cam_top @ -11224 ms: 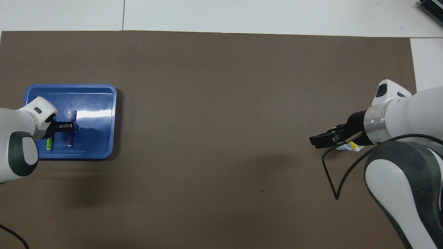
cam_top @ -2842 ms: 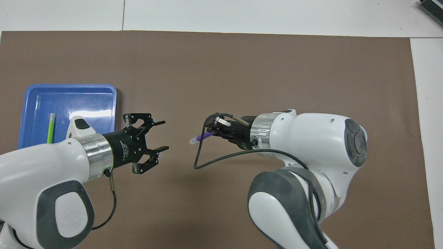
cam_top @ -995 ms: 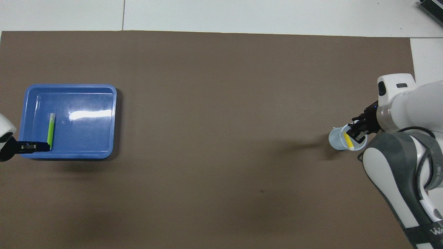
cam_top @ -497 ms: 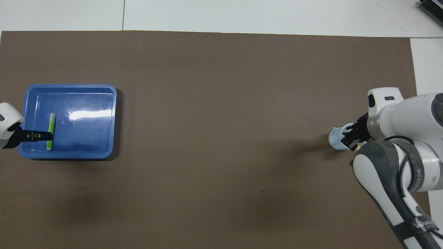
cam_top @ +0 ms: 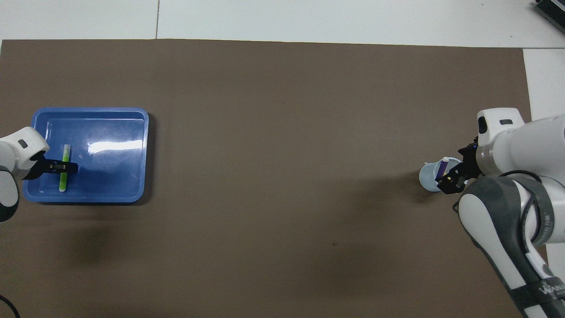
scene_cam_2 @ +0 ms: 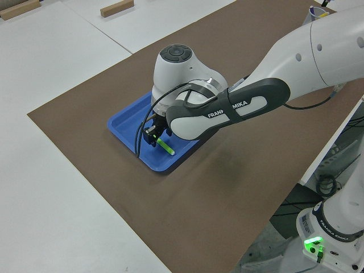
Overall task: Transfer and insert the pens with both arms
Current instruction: 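Grasp the green pen with the left gripper while the right gripper withdraws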
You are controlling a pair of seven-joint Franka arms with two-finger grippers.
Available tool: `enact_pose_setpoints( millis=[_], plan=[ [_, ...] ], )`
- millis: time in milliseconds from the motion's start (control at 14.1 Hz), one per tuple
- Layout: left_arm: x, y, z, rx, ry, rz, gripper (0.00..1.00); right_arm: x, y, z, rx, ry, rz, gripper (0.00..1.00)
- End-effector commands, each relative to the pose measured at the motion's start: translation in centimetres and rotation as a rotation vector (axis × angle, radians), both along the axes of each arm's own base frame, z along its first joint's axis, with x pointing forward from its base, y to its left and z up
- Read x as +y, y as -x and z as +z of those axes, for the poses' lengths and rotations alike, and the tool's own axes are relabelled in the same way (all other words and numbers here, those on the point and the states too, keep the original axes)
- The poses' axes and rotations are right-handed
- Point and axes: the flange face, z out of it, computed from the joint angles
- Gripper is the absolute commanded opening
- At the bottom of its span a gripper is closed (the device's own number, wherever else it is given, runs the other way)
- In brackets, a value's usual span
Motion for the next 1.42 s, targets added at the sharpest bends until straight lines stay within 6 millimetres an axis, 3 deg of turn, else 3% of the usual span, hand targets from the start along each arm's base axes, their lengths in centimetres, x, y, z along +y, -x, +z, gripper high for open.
enact_pose_setpoints(
  millis=[0,213,426,497,568,781,1208,1350],
  plan=[
    [0.4,-0.6,0.1,-0.013,-0.013,-0.022,0.69,0.5,-0.4,4.1,0.005,-0.039,-0.012,1.0],
    [0.3,-0.8,-0.3,-0.012,-0.011,-0.025,0.57,1.5,0.2,5.7,0.005,-0.085,-0.055,1.0],
    [0.4,-0.7,-0.7,-0.021,-0.011,-0.022,0.52,3.2,0.8,6.9,0.059,-0.132,-0.159,1.0],
    [0.5,-0.7,-1.0,-0.022,-0.011,-0.021,0.47,4.9,1.0,6.9,0.062,-0.131,-0.172,1.0],
    [0.5,-0.7,-1.0,-0.022,-0.011,-0.021,0.37,5.9,1.1,6.9,0.065,-0.13,-0.202,1.0],
    [0.4,-0.6,-1.2,-0.02,-0.01,-0.022,0.0,6.2,1.1,6.9,0.069,-0.131,-0.338,1.0],
    [-0.4,-0.8,-1.0,0.009,0.0,-0.001,0.0,10.3,1.9,7.0,0.101,-0.175,-0.558,1.0],
    [-1.5,-1.6,0.4,0.027,0.006,0.056,0.0,11.3,2.1,7.1,0.115,-0.199,-0.605,1.0]
  ],
)
